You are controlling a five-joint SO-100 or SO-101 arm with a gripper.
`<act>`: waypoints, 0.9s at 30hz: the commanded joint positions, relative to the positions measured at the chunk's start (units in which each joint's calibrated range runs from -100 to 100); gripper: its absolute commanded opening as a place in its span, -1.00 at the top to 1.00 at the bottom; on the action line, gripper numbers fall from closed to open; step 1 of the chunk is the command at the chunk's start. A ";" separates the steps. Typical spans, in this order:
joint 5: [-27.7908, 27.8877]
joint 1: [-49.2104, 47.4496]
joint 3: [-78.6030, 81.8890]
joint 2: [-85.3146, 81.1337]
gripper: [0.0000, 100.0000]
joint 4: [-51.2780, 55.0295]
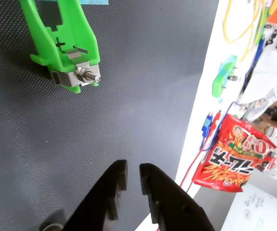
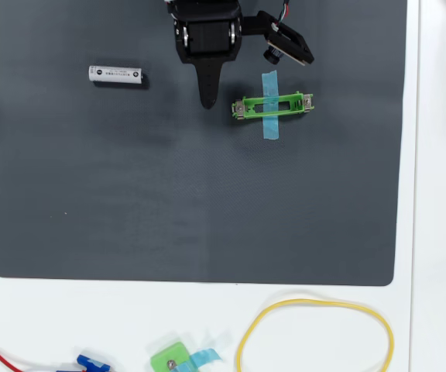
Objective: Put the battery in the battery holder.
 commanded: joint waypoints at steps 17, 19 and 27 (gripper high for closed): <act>-0.04 0.29 0.36 -0.42 1.00 -0.62; -0.35 0.80 0.36 -0.42 1.00 -0.62; -0.04 0.49 0.36 -0.42 1.00 -0.62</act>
